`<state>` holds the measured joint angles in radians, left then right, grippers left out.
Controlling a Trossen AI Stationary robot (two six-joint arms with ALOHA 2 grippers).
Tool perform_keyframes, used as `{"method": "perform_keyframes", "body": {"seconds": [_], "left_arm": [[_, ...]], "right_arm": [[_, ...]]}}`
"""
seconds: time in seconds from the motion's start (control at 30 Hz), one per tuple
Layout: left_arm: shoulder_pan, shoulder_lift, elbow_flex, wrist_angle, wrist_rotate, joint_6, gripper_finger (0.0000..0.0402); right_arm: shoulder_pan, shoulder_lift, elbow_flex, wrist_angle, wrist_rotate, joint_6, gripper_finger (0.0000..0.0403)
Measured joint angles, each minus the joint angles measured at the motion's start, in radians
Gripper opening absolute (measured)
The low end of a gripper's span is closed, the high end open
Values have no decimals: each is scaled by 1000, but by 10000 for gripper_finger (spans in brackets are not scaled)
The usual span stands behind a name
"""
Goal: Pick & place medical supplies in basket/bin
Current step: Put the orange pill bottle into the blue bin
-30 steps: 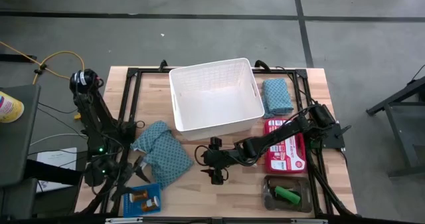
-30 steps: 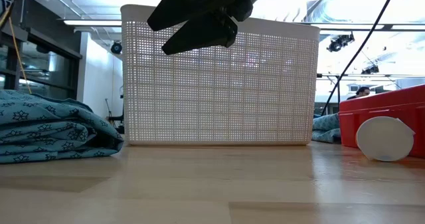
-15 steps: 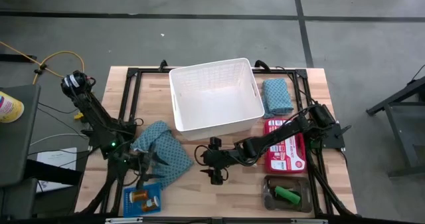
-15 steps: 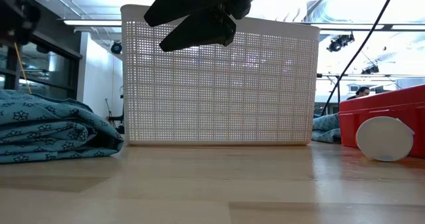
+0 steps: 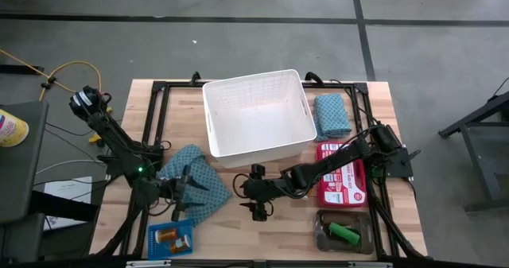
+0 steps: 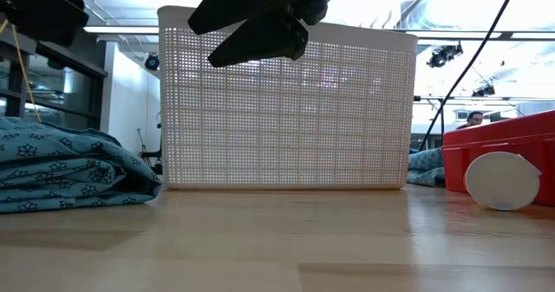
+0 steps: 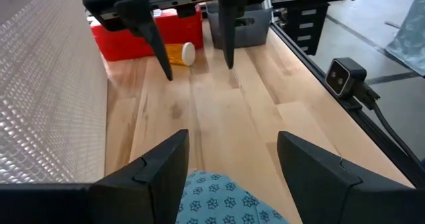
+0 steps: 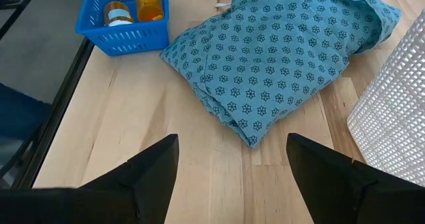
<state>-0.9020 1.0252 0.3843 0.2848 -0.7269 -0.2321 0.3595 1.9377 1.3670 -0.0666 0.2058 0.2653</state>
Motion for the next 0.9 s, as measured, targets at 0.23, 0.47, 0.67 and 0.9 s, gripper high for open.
{"method": "perform_keyframes", "body": {"seconds": [0.23,0.47,0.67,0.9], "left_arm": [[1,0,0,0,0,-1,223],[1,0,0,1,0,-2,223],[1,0,0,0,0,-4,223],[1,0,0,0,0,-4,223]], "right_arm": [[0,0,0,0,0,0,267],[0,0,0,0,0,0,267],[0,0,0,0,0,0,267],[0,0,0,45,0,0,267]]}}
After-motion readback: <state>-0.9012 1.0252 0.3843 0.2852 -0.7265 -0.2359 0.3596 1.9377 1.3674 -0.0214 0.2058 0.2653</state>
